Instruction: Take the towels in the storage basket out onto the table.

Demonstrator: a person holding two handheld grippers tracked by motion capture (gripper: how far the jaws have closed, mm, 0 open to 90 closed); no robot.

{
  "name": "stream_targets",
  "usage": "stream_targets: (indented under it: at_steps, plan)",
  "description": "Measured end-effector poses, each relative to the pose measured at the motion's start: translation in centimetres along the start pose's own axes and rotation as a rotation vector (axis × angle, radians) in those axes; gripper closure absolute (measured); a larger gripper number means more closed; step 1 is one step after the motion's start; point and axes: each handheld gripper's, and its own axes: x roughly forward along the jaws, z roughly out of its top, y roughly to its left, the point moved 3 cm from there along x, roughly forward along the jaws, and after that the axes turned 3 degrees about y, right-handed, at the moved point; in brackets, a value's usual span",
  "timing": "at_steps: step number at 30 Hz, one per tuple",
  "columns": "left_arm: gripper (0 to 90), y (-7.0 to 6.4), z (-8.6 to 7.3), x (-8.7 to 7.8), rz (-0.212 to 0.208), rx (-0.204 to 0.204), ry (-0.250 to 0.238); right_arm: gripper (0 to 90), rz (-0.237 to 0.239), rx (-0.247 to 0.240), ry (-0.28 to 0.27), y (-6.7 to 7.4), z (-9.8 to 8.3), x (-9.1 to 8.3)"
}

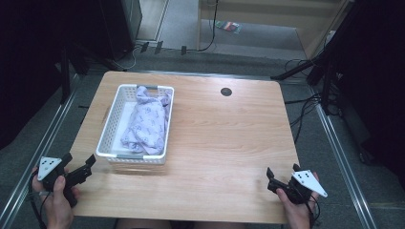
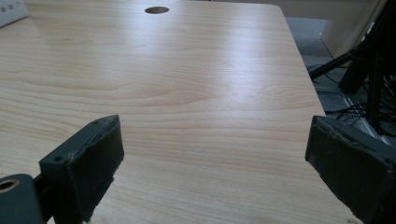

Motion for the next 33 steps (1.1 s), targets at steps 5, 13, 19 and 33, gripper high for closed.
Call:
stream_targets:
  at_steps: [5,13,19,33]
  plan:
    - [14.1,0.1,0.3,-0.6,-0.009,-0.021,-0.007,4.4,0.023,0.004,0.004,0.0,0.0,0.1]
    - [5.2,0.0,1.7,-2.8,-0.073,-0.026,-0.030,4.7,0.049,0.003,0.006,0.1,0.0,0.2]
    - [4.2,-0.5,3.4,-3.6,-0.053,0.005,-0.023,5.7,0.023,0.023,0.004,0.0,0.0,0.3]
    - [1.5,-5.2,9.6,-2.2,-0.114,0.119,0.078,9.5,0.032,-0.008,0.026,0.4,-0.2,0.3]
